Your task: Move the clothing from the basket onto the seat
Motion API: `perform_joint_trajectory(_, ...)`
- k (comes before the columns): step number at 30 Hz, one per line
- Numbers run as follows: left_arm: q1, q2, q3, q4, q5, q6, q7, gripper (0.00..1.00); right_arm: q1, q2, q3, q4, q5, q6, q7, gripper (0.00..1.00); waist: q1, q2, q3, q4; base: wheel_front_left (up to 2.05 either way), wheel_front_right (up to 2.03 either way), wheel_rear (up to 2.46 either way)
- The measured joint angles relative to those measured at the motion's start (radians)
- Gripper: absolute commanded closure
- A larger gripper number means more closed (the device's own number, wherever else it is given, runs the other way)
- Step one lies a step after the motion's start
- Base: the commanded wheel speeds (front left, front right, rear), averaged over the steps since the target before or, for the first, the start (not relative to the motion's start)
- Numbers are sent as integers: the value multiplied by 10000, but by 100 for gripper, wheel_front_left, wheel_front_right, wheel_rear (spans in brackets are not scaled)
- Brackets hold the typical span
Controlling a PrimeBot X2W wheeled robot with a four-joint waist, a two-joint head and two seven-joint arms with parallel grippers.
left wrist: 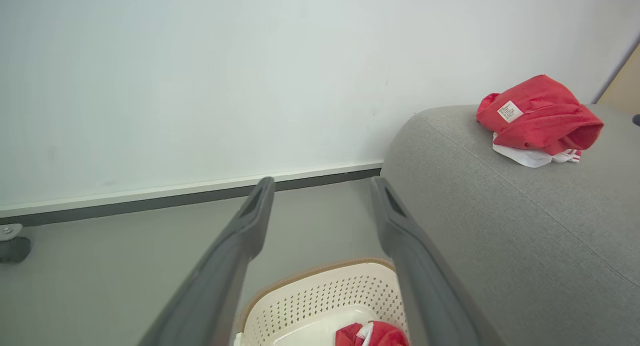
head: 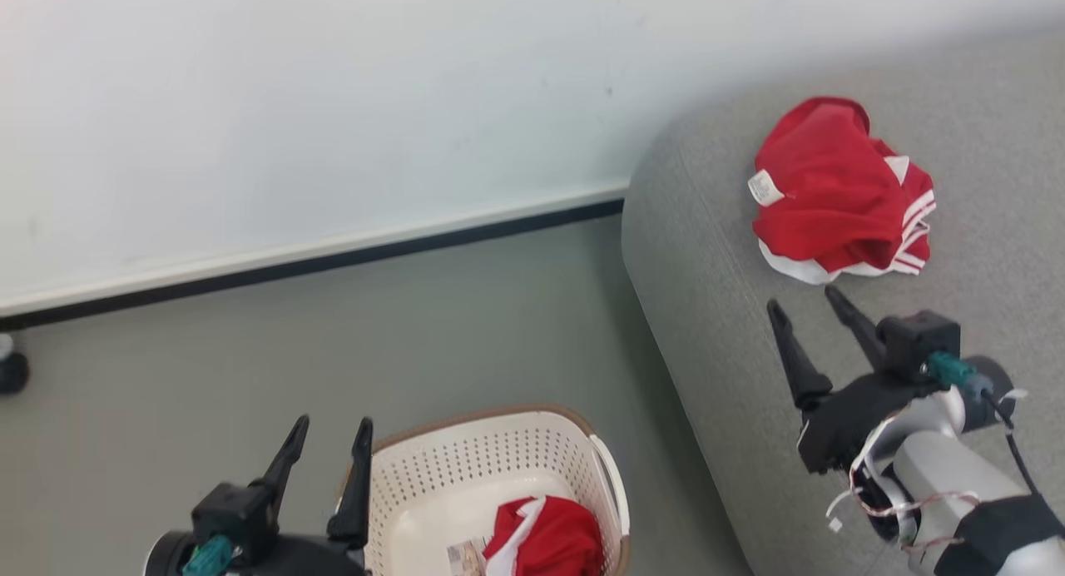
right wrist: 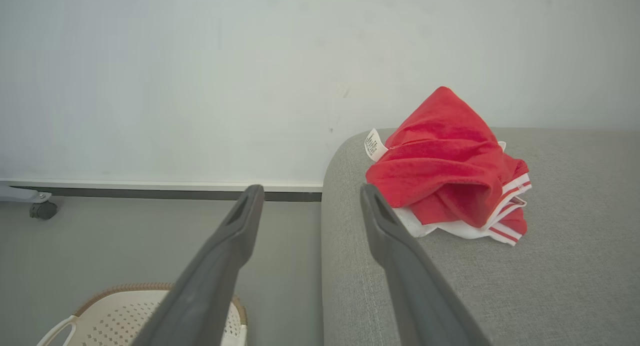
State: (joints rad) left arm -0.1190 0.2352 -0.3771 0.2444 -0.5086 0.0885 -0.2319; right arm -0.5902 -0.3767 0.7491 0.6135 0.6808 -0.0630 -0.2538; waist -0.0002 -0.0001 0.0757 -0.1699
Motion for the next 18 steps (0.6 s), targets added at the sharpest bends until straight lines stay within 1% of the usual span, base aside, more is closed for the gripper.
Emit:
perform_joint_trajectory(4, 510, 40, 240, -6, -12, 84, -8, 0, 618, -12, -73, -685, -82, -169, 0, 0, 0, -1, -438, 215, 0, 0, 0)
perform_joint_trajectory(5, 510, 40, 240, -6, -12, 84, -8, 0, 618, -12, -73, -685, -82, -169, 0, 0, 0, -1, -438, 215, 0, 0, 0)
perform_joint_trajectory(13, 1417, 125, 629, -75, -84, 176, -109, 0, 2122, 56, -435, -2034, -282, -514, 0, 0, 0, -1, -1074, 609, 0, 0, 0)
perform_joint_trajectory(18, 1825, 159, 823, -192, -82, 190, -123, 0, 2857, 44, -794, -2763, -495, -604, 0, 0, 0, 0, -1317, 787, 0, 0, 0)
